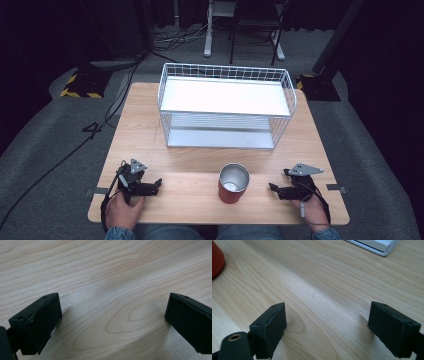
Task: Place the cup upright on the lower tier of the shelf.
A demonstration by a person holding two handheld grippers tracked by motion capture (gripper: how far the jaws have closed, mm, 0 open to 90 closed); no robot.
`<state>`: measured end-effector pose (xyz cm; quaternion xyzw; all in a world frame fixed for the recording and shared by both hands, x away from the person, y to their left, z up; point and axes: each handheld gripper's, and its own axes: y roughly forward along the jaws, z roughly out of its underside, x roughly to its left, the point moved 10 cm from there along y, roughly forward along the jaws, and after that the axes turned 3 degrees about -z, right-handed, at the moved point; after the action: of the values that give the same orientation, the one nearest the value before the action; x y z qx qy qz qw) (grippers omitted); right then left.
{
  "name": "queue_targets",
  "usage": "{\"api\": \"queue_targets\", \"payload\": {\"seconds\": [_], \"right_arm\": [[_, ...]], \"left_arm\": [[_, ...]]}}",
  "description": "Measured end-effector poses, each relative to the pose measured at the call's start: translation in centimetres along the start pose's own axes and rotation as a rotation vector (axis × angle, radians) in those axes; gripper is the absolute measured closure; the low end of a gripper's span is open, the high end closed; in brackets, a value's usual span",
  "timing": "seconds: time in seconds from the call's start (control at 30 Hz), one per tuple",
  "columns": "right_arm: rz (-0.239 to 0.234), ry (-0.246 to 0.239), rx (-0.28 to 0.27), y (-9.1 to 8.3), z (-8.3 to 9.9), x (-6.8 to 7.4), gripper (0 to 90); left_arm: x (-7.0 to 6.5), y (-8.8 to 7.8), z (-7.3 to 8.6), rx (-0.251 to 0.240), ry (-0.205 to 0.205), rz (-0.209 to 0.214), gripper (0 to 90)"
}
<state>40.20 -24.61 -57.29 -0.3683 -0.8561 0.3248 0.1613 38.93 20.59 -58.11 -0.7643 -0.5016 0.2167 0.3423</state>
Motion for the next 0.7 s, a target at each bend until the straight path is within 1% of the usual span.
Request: {"api": "queue_targets", "payload": {"seconds": [0.23, 0.33, 0.47, 0.5, 0.6, 0.67, 0.7], "right_arm": [[0.005, 0.0, 0.0, 0.0, 0.0, 0.0, 15.0], [0.007, 0.0, -0.002, 0.0, 0.0, 0.0, 15.4], [0.014, 0.002, -0.006, 0.0, -0.1, -0.1, 15.5], [0.016, -0.001, -0.025, -0.1, -0.3, 0.1, 15.2], [0.014, -0.002, -0.039, -0.1, -0.5, 0.3, 14.8], [0.002, 0.003, -0.045, -0.1, -0.6, 0.7, 14.7], [-0.003, 0.001, -0.058, -0.3, -1.0, 1.0, 14.6]], "left_arm": [[0.0, 0.0, 0.0, 0.002, 0.003, 0.001, 1.2], [0.1, 0.1, -0.1, 0.001, -0.012, -0.005, 1.3], [0.1, 0.1, -0.1, 0.001, -0.013, -0.006, 1.3], [0.1, 0.1, -0.1, 0.001, -0.013, -0.006, 1.3], [0.1, 0.1, -0.1, 0.001, -0.013, -0.006, 1.3], [0.1, 0.1, -0.1, 0.001, -0.013, -0.006, 1.3], [0.1, 0.1, -0.1, 0.001, -0.013, -0.006, 1.3]]}}
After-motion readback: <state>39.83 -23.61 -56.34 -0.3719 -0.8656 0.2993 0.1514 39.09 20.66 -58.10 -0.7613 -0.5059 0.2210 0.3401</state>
